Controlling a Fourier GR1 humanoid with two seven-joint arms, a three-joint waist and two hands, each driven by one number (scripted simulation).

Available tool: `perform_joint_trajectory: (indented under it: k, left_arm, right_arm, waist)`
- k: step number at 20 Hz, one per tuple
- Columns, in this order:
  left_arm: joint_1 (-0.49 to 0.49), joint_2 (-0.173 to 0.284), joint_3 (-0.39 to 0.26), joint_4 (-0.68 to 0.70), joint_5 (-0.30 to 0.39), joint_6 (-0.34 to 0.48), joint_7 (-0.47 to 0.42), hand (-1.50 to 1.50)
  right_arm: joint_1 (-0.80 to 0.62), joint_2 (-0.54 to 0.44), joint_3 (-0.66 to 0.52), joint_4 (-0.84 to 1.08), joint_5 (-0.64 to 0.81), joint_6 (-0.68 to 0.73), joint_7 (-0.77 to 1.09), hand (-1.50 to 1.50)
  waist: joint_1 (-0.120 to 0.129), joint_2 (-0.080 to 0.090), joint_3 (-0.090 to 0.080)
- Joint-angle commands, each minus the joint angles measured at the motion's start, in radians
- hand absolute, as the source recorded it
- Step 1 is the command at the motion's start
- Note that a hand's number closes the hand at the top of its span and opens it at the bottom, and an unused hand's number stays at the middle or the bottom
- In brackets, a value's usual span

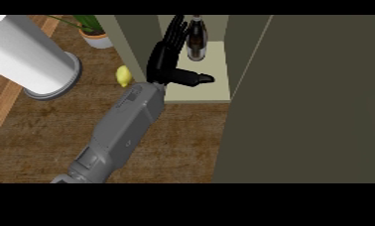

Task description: Pick up the wine, place it into the cabinet and close the cabinet

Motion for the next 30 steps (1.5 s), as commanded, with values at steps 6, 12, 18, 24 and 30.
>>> perform_joint_trajectory:
  k: [6, 12, 18, 24, 30]
  left_arm:
    - [0.294, 0.017, -0.126, -0.352, -0.019, 0.071, 0.069, -1.50]
    - [0.497, 0.064, -0.185, -0.578, -0.027, 0.086, 0.106, -1.50]
    - [0.691, 0.117, -0.223, -0.796, -0.024, 0.084, 0.129, -1.50]
    - [0.795, 0.209, -0.167, -0.884, 0.020, -0.006, 0.107, -1.50]
    - [0.844, 0.303, -0.079, -0.915, 0.046, -0.056, 0.090, -1.50]
  right_arm:
    - [0.052, -0.042, -0.016, -0.213, -0.024, -0.021, 0.079, -1.50]
    - [0.075, -0.066, 0.013, -0.253, 0.013, -0.035, 0.093, -1.50]
    - [0.041, -0.085, -0.039, -0.221, -0.003, -0.020, 0.103, -1.50]
    - [0.043, -0.155, 0.018, -0.259, -0.011, 0.048, 0.107, -1.50]
    - [0.041, -0.174, 0.128, -0.214, -0.055, 0.155, 0.039, -1.50]
  waist:
    - [0.029, -0.002, 0.001]
    - [0.019, 0.001, -0.001]
    - [0.017, 0.008, 0.000]
    - [0.007, 0.012, -0.001]
    - [0.003, 0.013, 0.000]
